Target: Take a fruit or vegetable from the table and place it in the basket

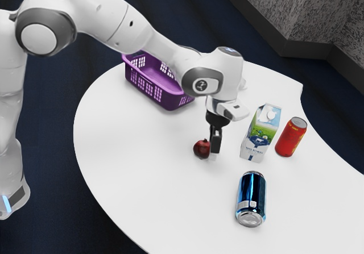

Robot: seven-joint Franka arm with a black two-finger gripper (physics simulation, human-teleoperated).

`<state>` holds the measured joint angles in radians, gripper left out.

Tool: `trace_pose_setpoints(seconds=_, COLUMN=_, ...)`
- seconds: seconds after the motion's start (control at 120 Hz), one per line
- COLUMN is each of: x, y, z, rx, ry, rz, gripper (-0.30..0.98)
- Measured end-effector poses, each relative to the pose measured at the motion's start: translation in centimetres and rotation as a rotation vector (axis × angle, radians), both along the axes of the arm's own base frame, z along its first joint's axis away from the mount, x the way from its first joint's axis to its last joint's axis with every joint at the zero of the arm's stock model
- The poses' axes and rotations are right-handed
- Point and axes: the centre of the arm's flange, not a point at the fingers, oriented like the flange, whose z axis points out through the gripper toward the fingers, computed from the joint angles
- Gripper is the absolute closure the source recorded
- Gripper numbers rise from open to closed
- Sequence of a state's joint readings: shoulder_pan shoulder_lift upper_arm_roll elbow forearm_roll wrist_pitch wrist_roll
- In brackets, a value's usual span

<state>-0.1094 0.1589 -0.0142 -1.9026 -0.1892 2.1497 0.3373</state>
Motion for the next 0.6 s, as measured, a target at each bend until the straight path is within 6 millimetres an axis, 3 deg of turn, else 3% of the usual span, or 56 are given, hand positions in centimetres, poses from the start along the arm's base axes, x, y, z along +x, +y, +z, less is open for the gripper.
trace_pose_setpoints(seconds=0.3, x=-1.2, y=-0.3, z=-0.4, rx=0.002, ry=0.017, rz=-0.001, gripper=0.00)
trace_pose_setpoints(seconds=0.6, x=-1.9, y=0.7, z=-1.2, rx=0.003, ry=0.040, rz=0.021, gripper=0.00)
